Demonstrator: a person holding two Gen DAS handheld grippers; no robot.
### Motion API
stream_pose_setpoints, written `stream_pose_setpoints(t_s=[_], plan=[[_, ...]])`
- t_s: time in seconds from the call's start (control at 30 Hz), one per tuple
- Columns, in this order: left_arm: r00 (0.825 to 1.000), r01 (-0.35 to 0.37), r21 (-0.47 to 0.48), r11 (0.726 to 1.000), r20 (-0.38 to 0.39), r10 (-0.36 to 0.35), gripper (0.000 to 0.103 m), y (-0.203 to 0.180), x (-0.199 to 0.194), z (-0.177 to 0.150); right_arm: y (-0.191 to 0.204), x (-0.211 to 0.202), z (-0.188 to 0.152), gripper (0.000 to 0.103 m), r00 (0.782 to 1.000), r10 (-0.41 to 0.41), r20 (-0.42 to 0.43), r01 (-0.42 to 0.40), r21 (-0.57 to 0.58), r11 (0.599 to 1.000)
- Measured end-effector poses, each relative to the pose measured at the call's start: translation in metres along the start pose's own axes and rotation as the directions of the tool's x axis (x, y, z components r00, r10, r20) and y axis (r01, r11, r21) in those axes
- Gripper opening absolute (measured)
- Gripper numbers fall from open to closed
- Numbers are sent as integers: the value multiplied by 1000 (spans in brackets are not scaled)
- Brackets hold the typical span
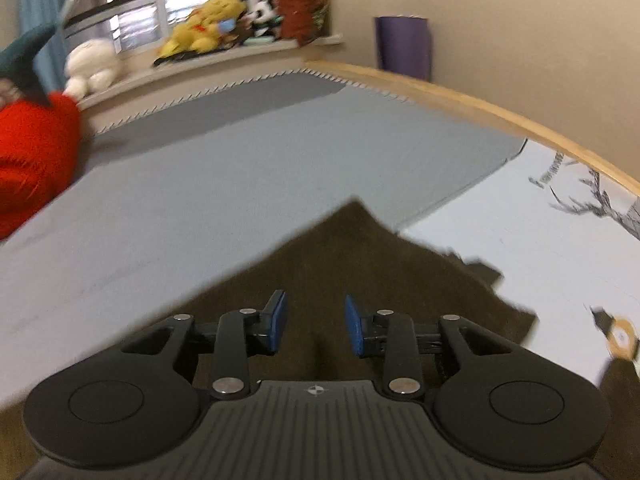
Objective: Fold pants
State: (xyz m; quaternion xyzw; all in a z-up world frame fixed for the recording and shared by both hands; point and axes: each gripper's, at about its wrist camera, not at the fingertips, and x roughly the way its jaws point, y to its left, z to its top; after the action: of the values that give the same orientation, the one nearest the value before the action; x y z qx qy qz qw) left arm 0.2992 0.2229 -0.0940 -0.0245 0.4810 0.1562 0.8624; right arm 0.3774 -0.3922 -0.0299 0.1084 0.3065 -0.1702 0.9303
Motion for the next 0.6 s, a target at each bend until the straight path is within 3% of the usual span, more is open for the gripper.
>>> stream_pose_setpoints(t_s=[0.07,0.13,0.17,0.27,0.4,0.5,0.6], plan=[[999,-29,-4,1000,-14,29,68,-3,-8,1,-6,-1,-14,42,997,14,-82,-16,-26,1000],[1000,-15,4,1000,1,15,68,-7,-24,1,-13,14,-23,42,968,-1,-250,-12,-53,999],[1000,9,5,1000,14,-9,68,-8,-34,1,-19,16,-24,40,959,-15,-282,5,-36,999],[996,73,-2,997,55,-73,68,-11,-64,-2,-33,-18,-18,41,975,-32,-218,42,44,998],[984,150,-1,989,102,-149,68,-12,-107,-9,-9,-102,-7,41,993,88,-78,-89,-9,996],[975,197,-48,979,112,-191,67,-8,-141,-16,6,-177,-8,42,978,208,18,-206,-60,977],[965,229,-37,973,143,-221,67,-4,-181,-30,13,-245,-20,49,951,295,86,-287,-97,953]])
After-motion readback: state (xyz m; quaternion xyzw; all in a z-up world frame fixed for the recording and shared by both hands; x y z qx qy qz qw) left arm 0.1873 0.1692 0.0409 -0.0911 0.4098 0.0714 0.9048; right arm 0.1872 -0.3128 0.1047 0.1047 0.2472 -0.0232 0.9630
